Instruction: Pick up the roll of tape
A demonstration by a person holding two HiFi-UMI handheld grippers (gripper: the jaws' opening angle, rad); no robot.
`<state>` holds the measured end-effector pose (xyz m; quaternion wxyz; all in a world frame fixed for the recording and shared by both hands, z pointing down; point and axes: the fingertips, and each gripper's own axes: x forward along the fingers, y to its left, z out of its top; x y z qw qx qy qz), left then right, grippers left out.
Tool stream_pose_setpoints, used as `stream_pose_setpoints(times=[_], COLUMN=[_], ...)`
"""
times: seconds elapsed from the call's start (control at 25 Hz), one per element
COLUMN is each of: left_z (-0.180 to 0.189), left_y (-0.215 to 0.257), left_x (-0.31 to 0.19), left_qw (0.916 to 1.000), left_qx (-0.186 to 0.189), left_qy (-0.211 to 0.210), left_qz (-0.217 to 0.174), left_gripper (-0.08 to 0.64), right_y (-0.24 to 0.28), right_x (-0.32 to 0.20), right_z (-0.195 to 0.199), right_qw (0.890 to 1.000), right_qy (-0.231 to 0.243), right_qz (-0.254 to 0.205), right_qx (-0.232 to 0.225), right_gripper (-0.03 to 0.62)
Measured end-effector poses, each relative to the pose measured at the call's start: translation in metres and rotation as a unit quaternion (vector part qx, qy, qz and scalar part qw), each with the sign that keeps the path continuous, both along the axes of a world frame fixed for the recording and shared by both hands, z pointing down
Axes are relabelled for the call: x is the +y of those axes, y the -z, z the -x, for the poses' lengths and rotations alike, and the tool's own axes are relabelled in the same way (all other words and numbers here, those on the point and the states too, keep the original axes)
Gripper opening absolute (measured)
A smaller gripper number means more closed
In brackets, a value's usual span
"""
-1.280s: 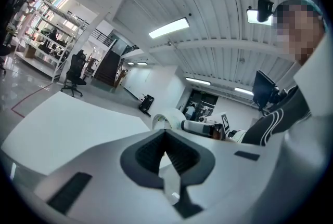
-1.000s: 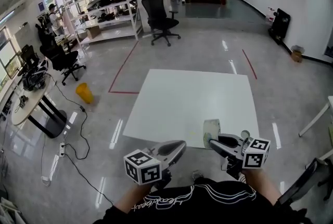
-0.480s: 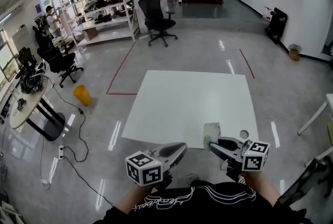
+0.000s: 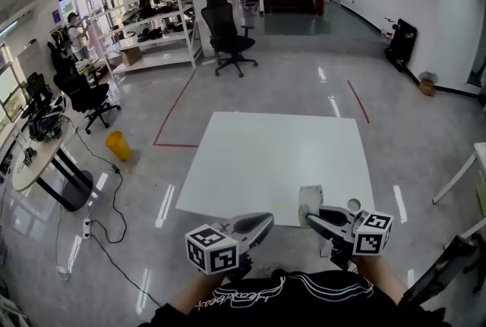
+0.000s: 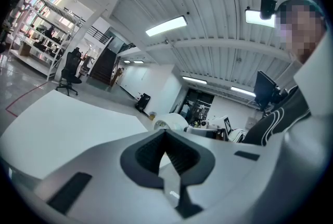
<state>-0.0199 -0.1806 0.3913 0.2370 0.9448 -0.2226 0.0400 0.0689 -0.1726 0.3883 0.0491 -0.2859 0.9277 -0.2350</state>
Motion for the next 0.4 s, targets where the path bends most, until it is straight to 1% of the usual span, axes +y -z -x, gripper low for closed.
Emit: stream_pose_setpoints(times=[0.4], left_z=[-0.013], left_y=[-0.006], left_x=[-0.003], left_qw=[1.0], left_qx=[0.002], left_qy=[-0.009], left_qz=[0.001], left_gripper=[0.003], right_y=[-0.006], right_x=[-0.001], right_z=[-0.005], right_qw=[1.0], right_qy=[0.001], right_qz=[0.0], right_qx=[-0.001], right_gripper=[0.084])
